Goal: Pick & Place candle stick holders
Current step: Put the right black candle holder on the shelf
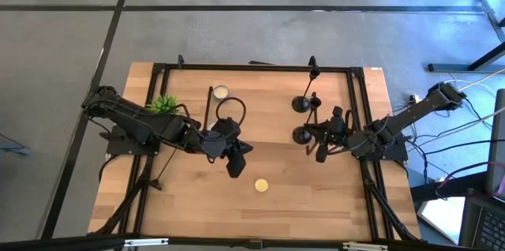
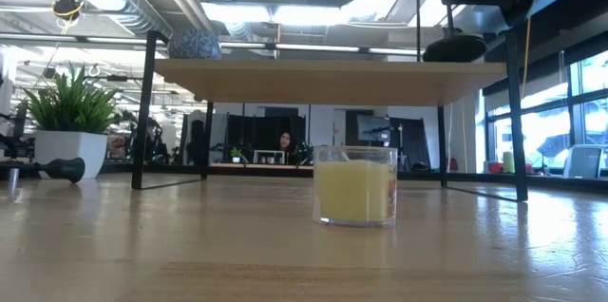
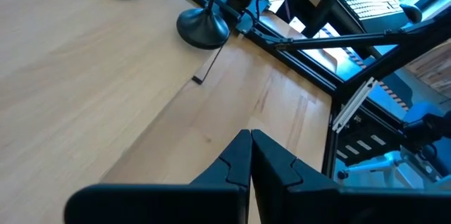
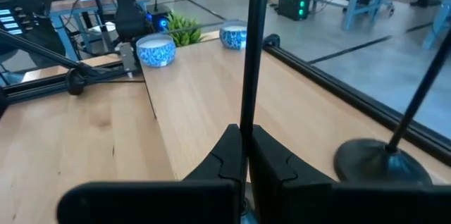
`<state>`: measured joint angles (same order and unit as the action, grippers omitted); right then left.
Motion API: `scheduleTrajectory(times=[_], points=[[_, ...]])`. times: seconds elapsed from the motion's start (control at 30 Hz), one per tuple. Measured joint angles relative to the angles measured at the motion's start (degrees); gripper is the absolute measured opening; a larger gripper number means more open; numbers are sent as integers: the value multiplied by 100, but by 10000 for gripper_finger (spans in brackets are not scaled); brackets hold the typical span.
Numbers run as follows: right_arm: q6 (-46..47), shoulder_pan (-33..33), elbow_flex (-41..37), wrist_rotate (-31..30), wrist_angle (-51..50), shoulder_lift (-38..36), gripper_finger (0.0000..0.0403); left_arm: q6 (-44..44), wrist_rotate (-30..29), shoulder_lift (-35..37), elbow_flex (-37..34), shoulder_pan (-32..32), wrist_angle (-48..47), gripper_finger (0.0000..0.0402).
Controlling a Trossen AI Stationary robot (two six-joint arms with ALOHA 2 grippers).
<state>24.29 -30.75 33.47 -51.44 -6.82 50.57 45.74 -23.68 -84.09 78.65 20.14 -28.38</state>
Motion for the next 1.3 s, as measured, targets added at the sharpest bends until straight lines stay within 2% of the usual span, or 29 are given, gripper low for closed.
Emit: scheduleTrajectory(times=[0.3,1.3], points=[[119,-148,-1,-405,-151,-2,7,-71,85,0,0,0,-10,2],[230,-153,-2,-361,-37,243,7,-103,114,0,0,0,-9,2]])
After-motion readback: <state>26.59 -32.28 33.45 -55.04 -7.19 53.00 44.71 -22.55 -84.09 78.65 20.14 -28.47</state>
